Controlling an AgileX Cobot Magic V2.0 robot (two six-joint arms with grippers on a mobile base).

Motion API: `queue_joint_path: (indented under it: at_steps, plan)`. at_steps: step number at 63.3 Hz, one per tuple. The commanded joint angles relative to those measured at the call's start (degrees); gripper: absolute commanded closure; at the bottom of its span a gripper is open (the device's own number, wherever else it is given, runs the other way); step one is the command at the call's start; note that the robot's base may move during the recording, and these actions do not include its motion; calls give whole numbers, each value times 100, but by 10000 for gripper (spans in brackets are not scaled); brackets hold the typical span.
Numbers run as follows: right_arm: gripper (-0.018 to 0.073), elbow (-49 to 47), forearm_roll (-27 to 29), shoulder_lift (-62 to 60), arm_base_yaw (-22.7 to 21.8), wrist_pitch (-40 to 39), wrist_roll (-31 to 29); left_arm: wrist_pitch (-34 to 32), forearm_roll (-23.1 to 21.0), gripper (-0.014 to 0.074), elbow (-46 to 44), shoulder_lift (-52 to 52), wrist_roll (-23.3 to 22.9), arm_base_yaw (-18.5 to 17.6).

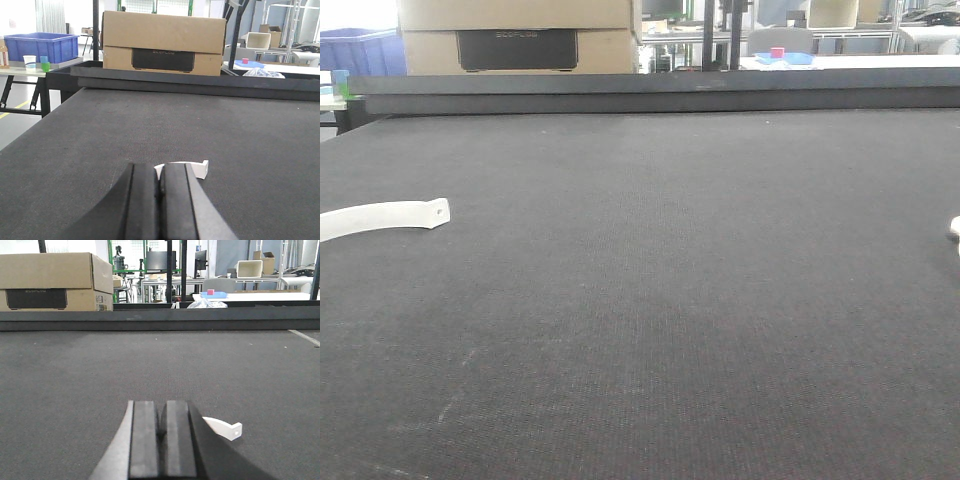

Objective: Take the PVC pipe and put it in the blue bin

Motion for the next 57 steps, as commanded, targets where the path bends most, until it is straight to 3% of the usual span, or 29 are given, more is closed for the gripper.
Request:
queue_joint_path:
  at_steps: [1, 57]
  plan:
    - [728, -1, -37, -19, -1, -120, 16, -95, -17, 707, -17, -24, -8, -23]
    - [728, -1, -37, -19, -7, -187, 16, -128, -17, 707, -17, -24, -8, -26]
